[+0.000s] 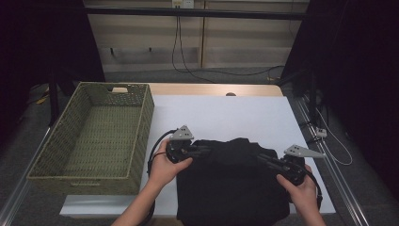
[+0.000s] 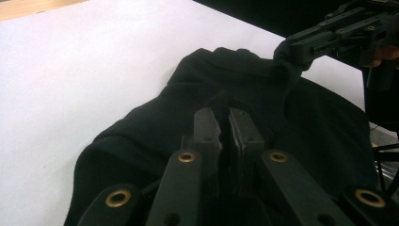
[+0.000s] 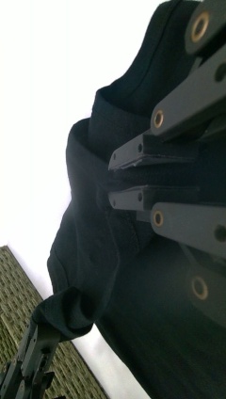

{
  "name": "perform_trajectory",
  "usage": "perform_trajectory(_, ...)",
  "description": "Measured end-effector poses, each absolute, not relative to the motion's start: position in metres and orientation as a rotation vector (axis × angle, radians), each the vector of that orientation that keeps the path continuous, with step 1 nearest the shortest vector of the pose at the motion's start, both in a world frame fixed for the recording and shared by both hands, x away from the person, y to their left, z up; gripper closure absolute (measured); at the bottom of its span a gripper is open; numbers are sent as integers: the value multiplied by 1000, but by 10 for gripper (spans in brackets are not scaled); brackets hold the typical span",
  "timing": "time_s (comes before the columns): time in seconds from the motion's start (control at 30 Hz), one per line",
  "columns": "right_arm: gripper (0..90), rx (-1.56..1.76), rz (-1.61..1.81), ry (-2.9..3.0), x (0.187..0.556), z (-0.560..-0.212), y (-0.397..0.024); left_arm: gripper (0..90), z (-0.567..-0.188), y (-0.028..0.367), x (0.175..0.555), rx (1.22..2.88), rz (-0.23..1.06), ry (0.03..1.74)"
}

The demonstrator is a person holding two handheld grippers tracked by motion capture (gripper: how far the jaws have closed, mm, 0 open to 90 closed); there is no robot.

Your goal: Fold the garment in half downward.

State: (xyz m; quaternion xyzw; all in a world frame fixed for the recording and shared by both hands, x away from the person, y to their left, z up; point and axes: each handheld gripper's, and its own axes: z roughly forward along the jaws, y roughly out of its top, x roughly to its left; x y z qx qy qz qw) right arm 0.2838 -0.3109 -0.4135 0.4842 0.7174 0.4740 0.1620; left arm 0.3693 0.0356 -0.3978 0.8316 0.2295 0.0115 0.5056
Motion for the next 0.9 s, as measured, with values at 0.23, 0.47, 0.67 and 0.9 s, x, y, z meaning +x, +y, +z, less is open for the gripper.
perform_trajectory(0.23,807,1375,1360,2064,275,-415,-314,831,-396,38,362,2002,-2,538)
perform_trajectory(0.47,807,1362,1381,2069,268,-412,-314,831,-395,41,355,2001,-25,524)
perform_trajectory(0.67,807,1343,1370,2098,262,-412,-312,831,-395,42,350,2006,-37,508)
perform_trajectory(0.9,806,1329,1373,2123,255,-412,-313,831,-396,39,344,2018,-78,485)
